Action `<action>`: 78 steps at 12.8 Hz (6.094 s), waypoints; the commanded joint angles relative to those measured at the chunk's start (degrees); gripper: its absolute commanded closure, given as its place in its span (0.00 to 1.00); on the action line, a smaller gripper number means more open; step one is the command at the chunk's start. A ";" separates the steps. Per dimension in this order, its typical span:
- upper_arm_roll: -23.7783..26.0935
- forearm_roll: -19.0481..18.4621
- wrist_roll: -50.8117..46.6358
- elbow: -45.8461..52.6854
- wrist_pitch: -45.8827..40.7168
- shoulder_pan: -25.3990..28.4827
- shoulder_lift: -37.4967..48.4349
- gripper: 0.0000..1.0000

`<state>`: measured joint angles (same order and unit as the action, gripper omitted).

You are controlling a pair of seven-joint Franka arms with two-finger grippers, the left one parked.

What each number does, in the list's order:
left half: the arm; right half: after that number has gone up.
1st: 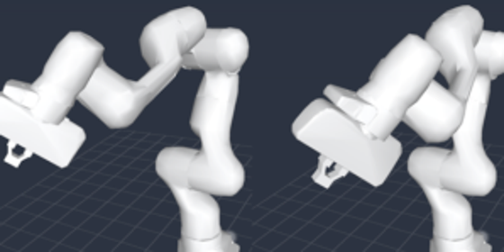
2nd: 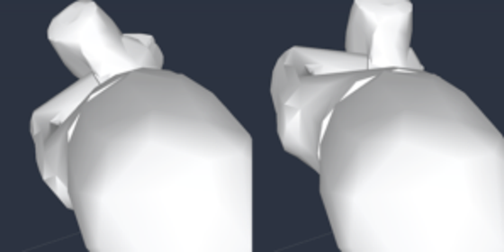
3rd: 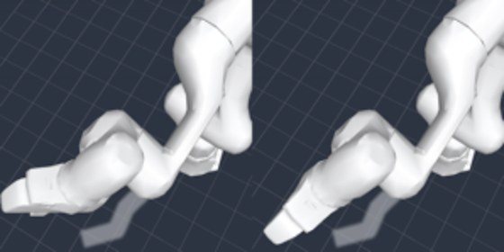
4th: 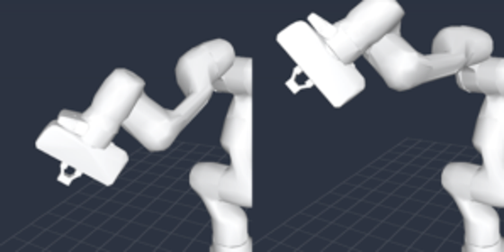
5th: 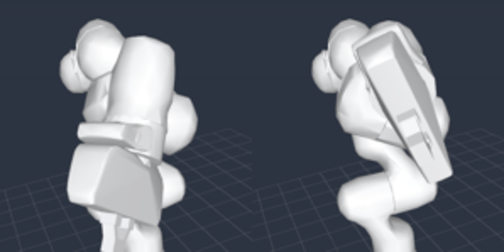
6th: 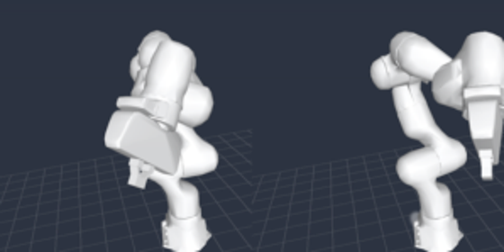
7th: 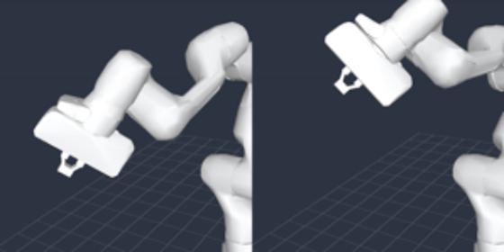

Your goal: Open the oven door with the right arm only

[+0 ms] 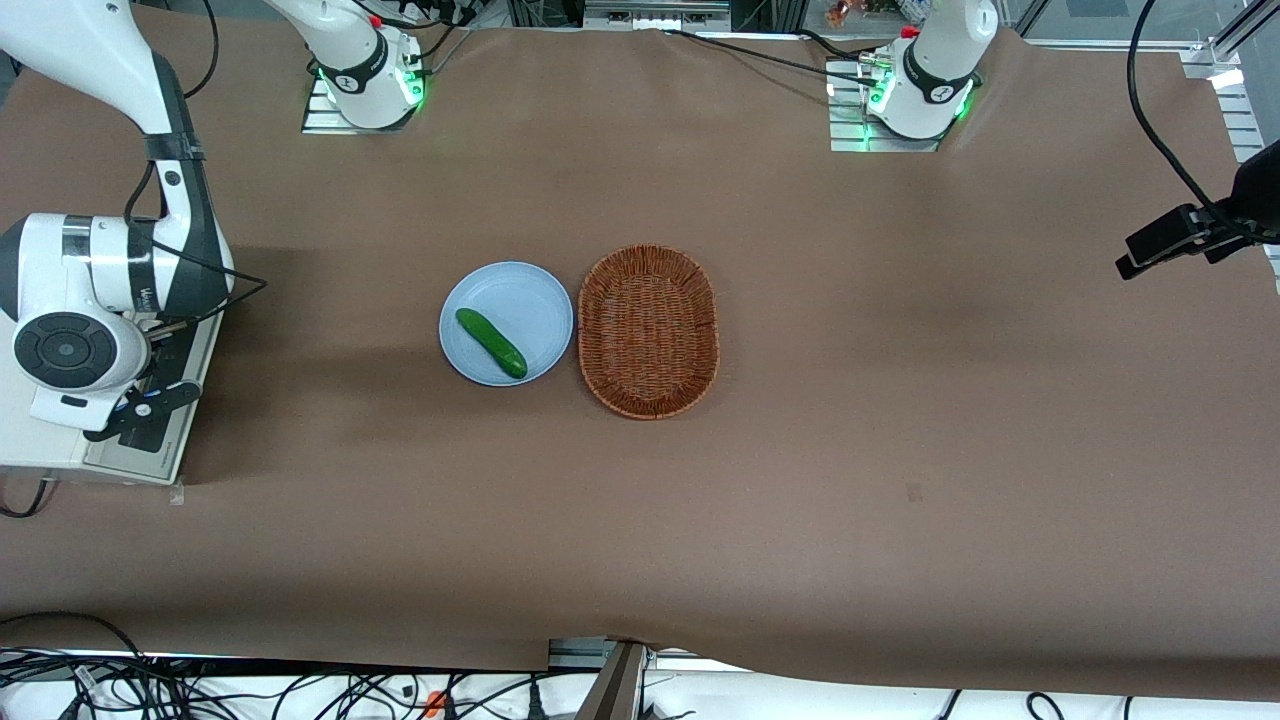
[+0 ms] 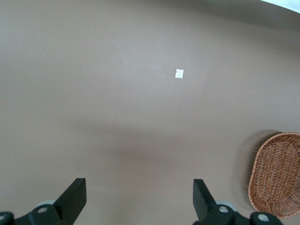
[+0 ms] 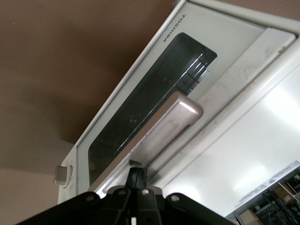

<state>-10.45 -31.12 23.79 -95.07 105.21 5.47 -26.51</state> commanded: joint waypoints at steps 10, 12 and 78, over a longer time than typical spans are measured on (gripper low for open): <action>0.52 5.19 -1.29 0.33 5.70 0.06 -4.60 1.00; 0.52 6.33 -1.29 0.33 7.11 0.06 -5.65 1.00; 0.78 31.04 -18.52 14.57 -19.96 -0.02 17.81 0.00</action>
<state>-11.00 0.54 5.51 -81.31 85.59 6.54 -9.08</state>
